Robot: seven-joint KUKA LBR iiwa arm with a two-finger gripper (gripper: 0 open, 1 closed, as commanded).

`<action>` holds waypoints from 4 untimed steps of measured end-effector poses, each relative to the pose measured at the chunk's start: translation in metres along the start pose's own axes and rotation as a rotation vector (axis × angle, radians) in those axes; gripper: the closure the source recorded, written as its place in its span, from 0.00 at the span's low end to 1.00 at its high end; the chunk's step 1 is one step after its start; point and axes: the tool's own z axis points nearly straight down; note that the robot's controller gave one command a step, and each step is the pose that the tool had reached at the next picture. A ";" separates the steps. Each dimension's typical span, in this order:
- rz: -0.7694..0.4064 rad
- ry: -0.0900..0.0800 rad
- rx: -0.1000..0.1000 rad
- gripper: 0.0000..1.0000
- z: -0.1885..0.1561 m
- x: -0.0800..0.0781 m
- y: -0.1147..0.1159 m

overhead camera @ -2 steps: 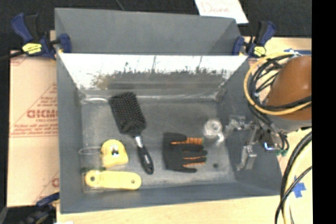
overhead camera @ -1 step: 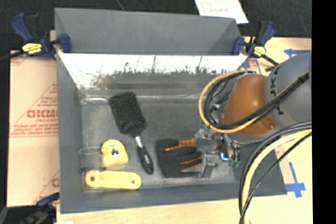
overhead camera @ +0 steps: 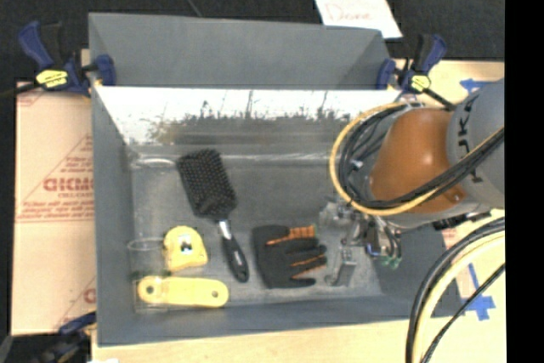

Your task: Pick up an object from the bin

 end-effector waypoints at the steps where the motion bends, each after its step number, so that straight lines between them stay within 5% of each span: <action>1: 0.119 0.009 -0.002 0.00 0.028 -0.011 0.051; 2: 0.194 -0.003 0.001 0.00 0.057 0.006 0.035; 3: 0.301 0.001 -0.003 1.00 0.056 -0.032 0.034; 4: 0.300 0.001 -0.003 1.00 0.056 -0.032 0.034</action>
Offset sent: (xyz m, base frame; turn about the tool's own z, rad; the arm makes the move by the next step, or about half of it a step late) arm -0.0025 0.0356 -0.0577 0.1993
